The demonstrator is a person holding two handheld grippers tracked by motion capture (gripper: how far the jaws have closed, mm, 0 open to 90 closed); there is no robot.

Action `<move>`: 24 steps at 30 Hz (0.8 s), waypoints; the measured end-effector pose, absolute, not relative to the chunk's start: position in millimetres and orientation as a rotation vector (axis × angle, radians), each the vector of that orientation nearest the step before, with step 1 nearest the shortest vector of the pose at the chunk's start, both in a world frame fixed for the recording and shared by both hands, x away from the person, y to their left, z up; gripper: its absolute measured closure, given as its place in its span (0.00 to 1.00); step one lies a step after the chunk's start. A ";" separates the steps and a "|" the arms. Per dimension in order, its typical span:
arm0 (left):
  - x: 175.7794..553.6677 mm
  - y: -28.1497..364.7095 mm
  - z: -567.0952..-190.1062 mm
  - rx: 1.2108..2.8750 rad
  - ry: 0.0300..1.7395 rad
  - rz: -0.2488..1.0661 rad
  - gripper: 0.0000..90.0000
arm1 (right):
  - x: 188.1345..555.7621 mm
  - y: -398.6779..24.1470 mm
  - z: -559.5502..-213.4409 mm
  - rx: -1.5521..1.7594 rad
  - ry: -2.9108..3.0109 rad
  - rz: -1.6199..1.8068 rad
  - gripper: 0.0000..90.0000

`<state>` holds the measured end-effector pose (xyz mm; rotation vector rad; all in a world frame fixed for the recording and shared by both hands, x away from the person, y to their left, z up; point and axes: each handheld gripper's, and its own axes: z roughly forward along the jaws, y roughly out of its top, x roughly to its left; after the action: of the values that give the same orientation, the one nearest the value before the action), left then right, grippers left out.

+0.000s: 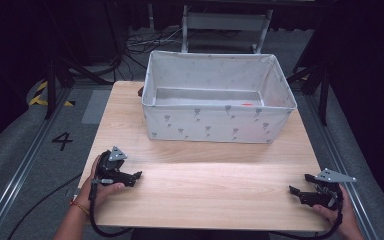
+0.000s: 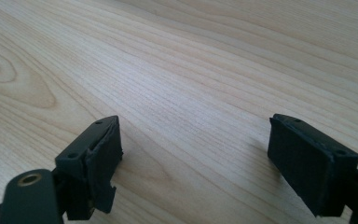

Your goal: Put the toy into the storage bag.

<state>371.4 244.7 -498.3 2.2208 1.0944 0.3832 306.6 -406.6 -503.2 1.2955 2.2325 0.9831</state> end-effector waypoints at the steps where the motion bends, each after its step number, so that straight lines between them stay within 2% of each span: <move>1: 371.4 244.7 -498.4 2.220 1.094 0.382 0.00 | 306.6 -406.6 -503.2 1.296 2.232 0.983 0.20; 24: 371.3 244.4 -498.5 2.215 1.098 0.381 0.00 | 306.7 -406.8 -503.3 1.299 2.229 0.980 0.20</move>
<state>371.3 244.4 -498.5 2.2153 1.0976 0.3810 306.7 -406.8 -503.3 1.2992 2.2286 0.9801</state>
